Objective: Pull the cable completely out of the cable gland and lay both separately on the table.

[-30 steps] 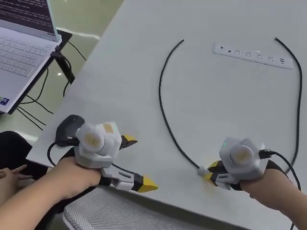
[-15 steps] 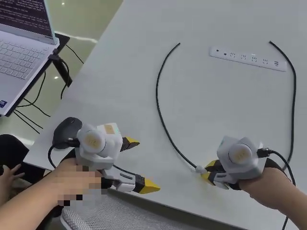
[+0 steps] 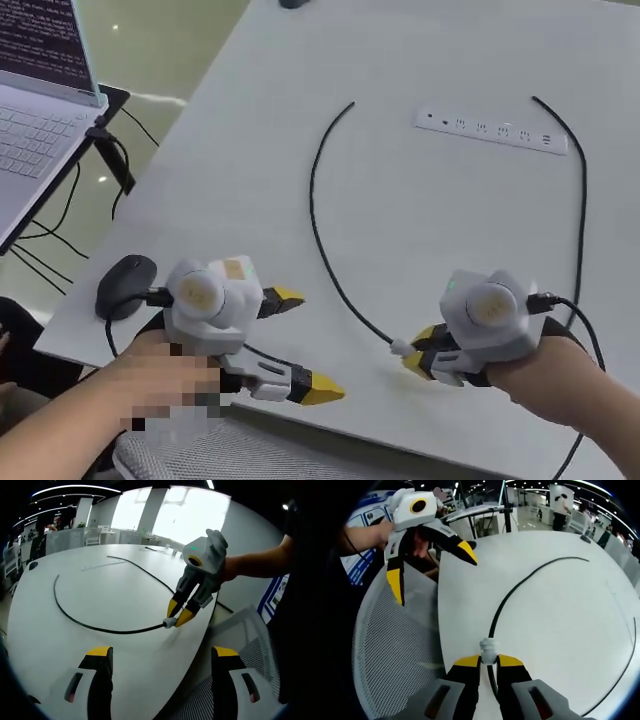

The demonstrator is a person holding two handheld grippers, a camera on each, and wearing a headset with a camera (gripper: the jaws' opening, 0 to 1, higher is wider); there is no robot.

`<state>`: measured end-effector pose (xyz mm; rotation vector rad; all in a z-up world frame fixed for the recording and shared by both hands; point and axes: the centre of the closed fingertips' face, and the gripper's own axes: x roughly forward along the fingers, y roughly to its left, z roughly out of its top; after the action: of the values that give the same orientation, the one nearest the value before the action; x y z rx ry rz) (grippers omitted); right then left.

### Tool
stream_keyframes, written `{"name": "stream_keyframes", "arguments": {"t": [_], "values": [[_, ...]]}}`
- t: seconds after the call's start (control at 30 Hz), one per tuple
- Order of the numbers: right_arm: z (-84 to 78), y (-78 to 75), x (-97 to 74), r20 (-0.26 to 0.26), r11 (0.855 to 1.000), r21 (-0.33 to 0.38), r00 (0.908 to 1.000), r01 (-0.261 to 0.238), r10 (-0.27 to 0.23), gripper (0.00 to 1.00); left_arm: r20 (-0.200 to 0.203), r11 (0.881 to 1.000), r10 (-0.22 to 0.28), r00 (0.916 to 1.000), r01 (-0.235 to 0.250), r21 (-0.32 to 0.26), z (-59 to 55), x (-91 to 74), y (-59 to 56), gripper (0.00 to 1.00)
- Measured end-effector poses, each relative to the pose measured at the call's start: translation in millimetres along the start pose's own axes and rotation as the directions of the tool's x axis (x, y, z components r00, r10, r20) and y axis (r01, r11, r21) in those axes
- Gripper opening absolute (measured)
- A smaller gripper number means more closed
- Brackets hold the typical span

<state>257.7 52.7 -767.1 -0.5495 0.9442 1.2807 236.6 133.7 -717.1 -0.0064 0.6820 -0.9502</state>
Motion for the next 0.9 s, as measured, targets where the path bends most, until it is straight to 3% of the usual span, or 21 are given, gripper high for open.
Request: {"name": "stream_keyframes", "arguments": {"t": [0.1,0.17,0.4,0.6,0.9], "values": [[3.5,3.5,-5.3,0.006,1.000,-0.015,0.9999,-0.009,0.009,0.06,-0.022,1.000,-0.003,0.9998,0.002,-0.027,1.0,2.8,-2.3,0.83],[5.4,5.0,-9.0,0.007,1.000,-0.024,0.9999,-0.014,0.015,0.06,-0.016,1.000,-0.003,0.9999,0.003,0.017,5.3,5.1,-4.5,0.83],[18.2,10.0,-24.7,0.027,0.998,-0.048,0.9990,-0.035,0.037,0.06,-0.015,0.999,-0.019,0.9997,0.019,0.032,20.4,14.4,-11.7,0.83],[21.6,16.5,-30.8,0.012,0.994,-0.090,0.9983,-0.056,0.057,0.06,-0.008,0.997,-0.039,0.9992,0.039,0.070,33.6,25.2,-17.1,0.82],[27.6,27.6,-40.7,0.013,0.983,-0.160,0.9957,-0.088,0.092,0.06,-0.006,0.992,-0.081,0.9967,0.081,0.097,37.2,37.0,-25.0,0.76]]}}
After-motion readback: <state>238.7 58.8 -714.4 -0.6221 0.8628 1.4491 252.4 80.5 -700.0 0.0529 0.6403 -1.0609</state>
